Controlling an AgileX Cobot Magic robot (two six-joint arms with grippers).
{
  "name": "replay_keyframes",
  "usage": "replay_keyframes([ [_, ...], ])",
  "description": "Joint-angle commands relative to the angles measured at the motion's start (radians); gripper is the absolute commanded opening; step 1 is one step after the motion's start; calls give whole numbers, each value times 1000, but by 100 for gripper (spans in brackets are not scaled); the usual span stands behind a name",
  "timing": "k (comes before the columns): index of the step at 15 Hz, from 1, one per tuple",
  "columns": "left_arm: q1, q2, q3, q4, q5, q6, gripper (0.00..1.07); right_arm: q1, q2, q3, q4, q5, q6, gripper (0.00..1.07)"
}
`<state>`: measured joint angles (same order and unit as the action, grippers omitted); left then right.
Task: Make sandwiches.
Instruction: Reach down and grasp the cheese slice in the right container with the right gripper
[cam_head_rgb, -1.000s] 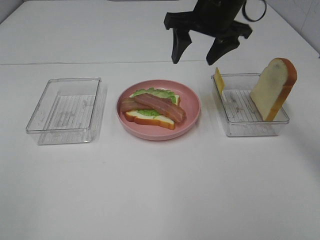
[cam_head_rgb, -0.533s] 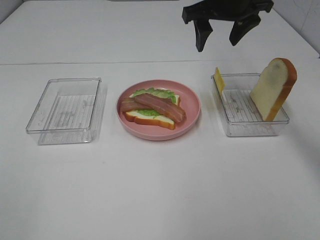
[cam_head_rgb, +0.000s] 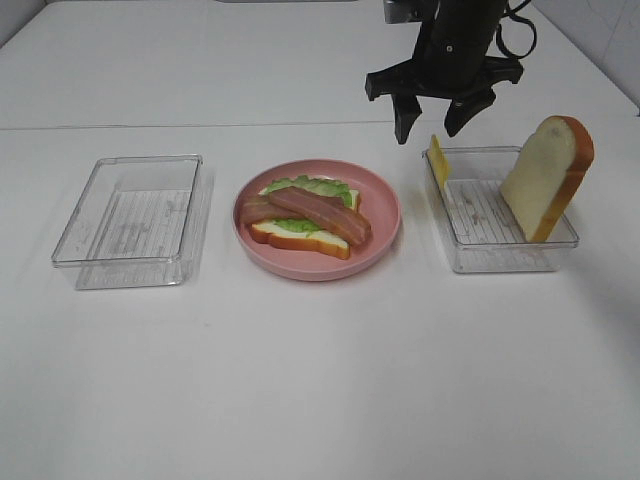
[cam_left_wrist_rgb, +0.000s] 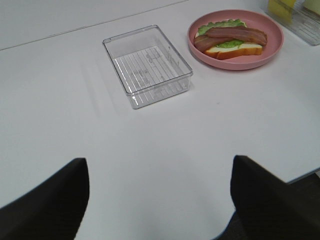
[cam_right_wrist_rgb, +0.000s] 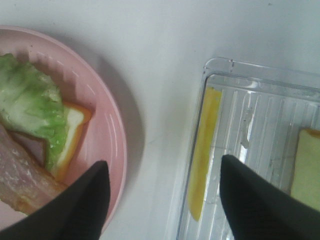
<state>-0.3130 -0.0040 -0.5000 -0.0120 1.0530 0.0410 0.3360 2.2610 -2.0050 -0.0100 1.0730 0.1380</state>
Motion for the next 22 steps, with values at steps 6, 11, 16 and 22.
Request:
replay_keyframes([
  [6, -2, -24, 2, 2, -8, -4, 74, -2, 40, -4, -56, -21, 68, 59],
  [11, -2, -24, 2, 2, -8, -4, 74, -2, 40, -3, -37, -16, 69, 56],
  [16, -2, -24, 2, 2, -8, -4, 74, -3, 40, -3, -37, -6, 88, 56],
  [22, -2, -24, 2, 2, -8, -4, 74, -35, 40, -3, 26, -2, 87, 56],
])
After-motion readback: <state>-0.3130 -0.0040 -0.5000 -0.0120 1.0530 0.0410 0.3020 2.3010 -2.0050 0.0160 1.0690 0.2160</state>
